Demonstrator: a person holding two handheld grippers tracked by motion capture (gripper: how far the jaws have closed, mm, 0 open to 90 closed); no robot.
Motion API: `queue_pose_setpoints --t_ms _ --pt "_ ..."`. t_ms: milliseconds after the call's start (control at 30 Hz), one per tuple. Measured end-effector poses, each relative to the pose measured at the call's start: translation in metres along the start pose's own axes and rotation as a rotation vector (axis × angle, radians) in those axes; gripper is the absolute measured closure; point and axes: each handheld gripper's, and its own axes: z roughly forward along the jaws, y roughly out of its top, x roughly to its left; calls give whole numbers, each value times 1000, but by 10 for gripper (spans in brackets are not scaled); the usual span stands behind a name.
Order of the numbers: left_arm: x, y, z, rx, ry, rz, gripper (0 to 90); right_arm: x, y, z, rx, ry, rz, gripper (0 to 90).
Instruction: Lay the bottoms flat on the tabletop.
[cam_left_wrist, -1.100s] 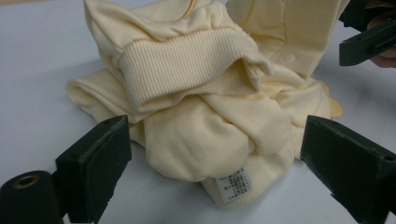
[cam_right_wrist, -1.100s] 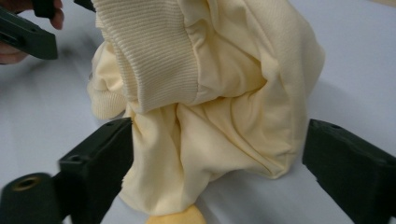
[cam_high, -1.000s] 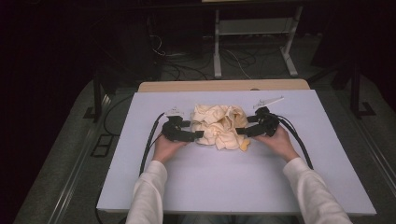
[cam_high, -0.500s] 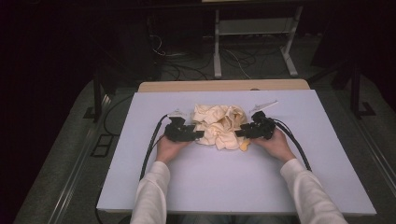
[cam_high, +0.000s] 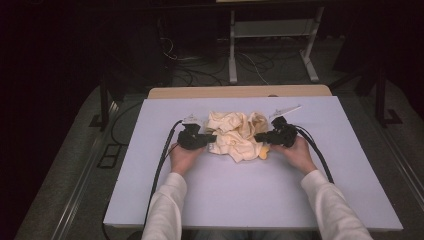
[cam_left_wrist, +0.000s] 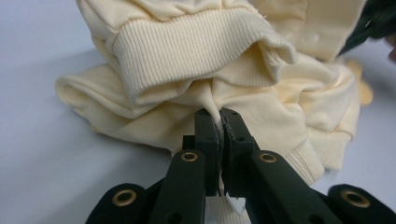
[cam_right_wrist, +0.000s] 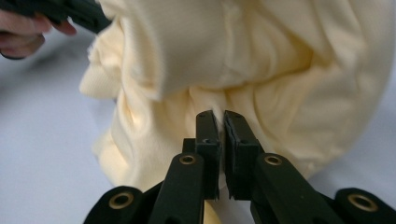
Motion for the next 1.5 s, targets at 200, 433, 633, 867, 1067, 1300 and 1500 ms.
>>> queue_pose_setpoints --t_ms 200,433,633,867,1067,1300,1500 --pt "-3 14 -16 -51 11 1 859 -3 14 -30 -108 -13 41 846" --pt "-12 34 -32 -71 24 44 862 -5 24 -53 -152 -23 55 846" --pt "-17 47 -42 -92 27 63 863 -5 27 -66 -167 -28 57 846" --pt "-24 63 -55 -119 32 92 863 -4 35 -78 -189 -32 53 847" --pt "-30 66 -58 -119 25 110 863 -3 36 -86 -190 -30 52 847" --pt "-33 66 -61 -122 21 117 863 -1 34 -88 -184 -20 49 847" --pt "-40 57 -69 -139 3 142 862 7 29 -92 -190 16 56 847"
